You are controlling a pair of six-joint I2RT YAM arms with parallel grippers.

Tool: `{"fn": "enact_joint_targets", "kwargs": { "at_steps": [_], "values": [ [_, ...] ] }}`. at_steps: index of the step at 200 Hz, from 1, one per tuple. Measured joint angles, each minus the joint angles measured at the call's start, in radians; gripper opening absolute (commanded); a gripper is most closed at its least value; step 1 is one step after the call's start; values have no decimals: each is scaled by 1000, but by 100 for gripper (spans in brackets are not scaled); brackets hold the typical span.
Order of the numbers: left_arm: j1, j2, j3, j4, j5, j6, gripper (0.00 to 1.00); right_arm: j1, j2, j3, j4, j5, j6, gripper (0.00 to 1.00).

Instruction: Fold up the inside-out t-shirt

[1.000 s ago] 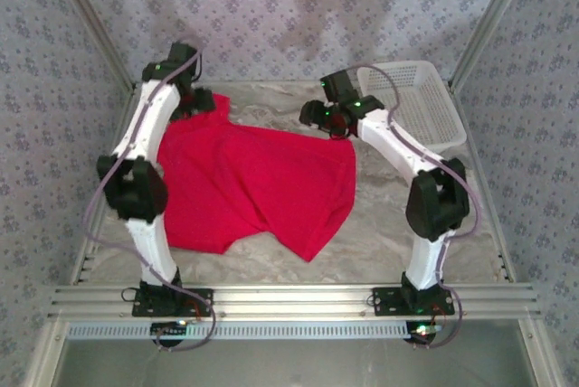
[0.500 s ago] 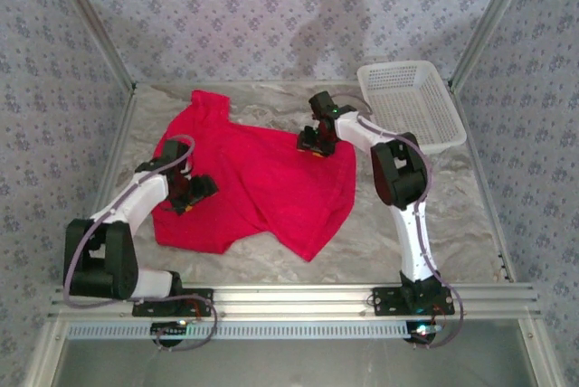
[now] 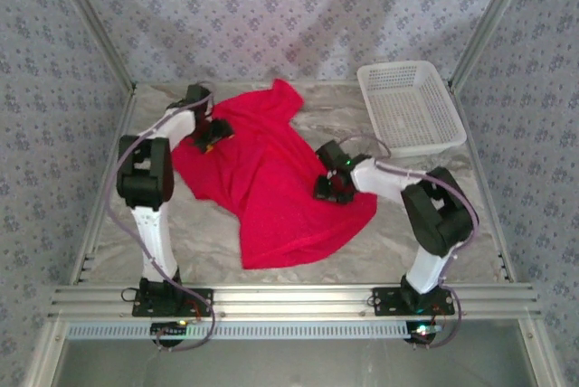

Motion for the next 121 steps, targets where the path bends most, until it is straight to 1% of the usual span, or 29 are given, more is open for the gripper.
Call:
{"fn": "enact_joint_targets", "kwargs": {
  "at_steps": [9, 19, 28, 40, 48, 58, 77, 92, 105, 121],
  "values": [
    [-28, 16, 69, -15, -2, 18, 70, 44, -28, -19, -21, 12, 14, 49],
    [-53, -1, 93, -24, -4, 33, 70, 70, -54, -30, -46, 25, 26, 50],
    [-64, -39, 84, -32, -3, 36, 69, 70, -77, -31, -60, 38, 32, 52],
    [-55, -127, 19, -34, -4, 33, 67, 54, -111, -26, -60, 61, 31, 53],
    [-28, -198, -48, -27, 0, 24, 66, 38, -123, -9, -59, 73, 27, 53],
    [30, -298, -148, -11, 4, 2, 64, 17, -116, 31, -59, 76, 21, 53],
    [190, -457, -354, 31, 13, -44, 63, -19, -50, 150, -56, 72, -3, 53],
    [296, -528, -502, 71, 15, -78, 63, -41, 29, 259, -49, 61, -18, 53],
    [340, -550, -612, 92, 24, -99, 66, -51, 91, 340, -49, 50, -26, 53],
    [351, -552, -710, 112, 46, -123, 69, -53, 151, 414, -50, 35, -31, 53]
  ]
}}
